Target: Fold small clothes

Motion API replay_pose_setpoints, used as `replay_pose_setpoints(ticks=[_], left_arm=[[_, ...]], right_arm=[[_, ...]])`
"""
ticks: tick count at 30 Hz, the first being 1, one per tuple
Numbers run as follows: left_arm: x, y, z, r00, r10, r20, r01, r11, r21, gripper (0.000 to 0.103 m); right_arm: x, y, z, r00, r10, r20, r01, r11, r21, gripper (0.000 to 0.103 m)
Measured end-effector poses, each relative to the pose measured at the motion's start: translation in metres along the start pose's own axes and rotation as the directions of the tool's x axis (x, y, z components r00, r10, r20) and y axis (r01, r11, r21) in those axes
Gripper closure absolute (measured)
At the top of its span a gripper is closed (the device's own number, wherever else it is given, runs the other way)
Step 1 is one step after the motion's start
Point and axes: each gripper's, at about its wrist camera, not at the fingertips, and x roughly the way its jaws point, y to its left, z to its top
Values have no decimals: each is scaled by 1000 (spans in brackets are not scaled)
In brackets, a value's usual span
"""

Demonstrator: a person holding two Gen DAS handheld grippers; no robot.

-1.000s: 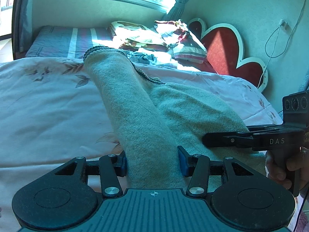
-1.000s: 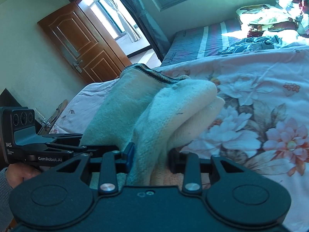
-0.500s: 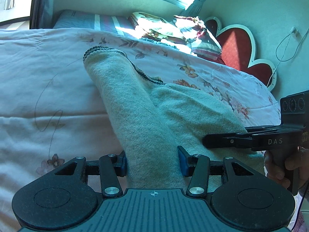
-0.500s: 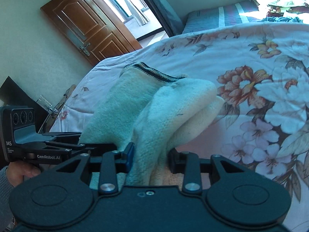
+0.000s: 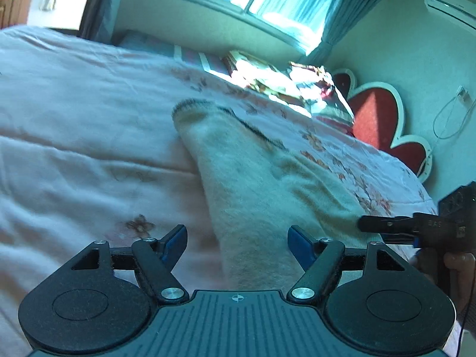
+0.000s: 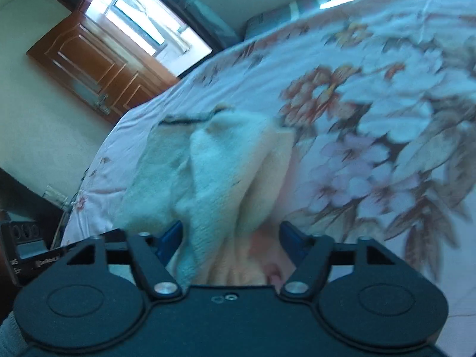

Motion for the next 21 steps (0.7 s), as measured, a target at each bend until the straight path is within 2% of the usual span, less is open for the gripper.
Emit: replay_pose_setpoints(ticks=[1, 2, 3, 5, 8, 10, 12, 15, 17, 19, 20, 21], left_arm=[[-7, -1, 6, 1000, 10, 20, -11, 1000, 18, 29], [-11, -6, 12, 999, -2, 34, 1, 999, 45, 30], [-11, -14, 17, 999, -19, 44, 15, 997, 75, 30], [1, -35, 27, 998, -65, 19, 62, 986, 153, 32], [27, -56, 27, 999, -18, -49, 30, 969, 245, 43], [37, -55, 25, 997, 5, -74, 13, 969, 245, 44], [42, -53, 23, 996, 16, -87, 6, 970, 242, 45], [41, -52, 14, 997, 25, -78, -4, 966, 257, 45], [38, -55, 8, 997, 43, -64, -21, 951, 309, 44], [26, -59, 7, 998, 49, -39, -34, 947, 320, 44], [15, -61, 7, 999, 42, -18, -34, 946, 323, 44], [4, -62, 5, 1000, 31, 1, -30, 946, 322, 44]], right_arm=[[-14, 0, 3, 999, -5, 50, 7, 999, -31, 41], [-24, 3, 6, 997, -11, 77, 16, 998, -56, 60], [-28, 9, 9, 996, -19, 92, 28, 995, -97, 70], [-26, 30, 13, 992, -26, 120, 53, 972, -228, 74], [1, 54, 17, 998, -25, 62, 45, 939, -342, 75], [18, 56, 11, 995, -92, 50, 104, 911, -399, 73], [32, 48, 7, 989, -146, 33, 147, 906, -397, 81], [34, 32, 5, 991, -130, 36, 134, 928, -348, 85], [32, 29, 3, 991, -126, 38, 131, 932, -337, 85], [27, 34, 4, 989, -139, 40, 145, 933, -330, 83], [17, 41, 3, 988, -139, 65, 153, 928, -340, 78], [6, 47, 1, 988, -124, 91, 149, 922, -358, 77]])
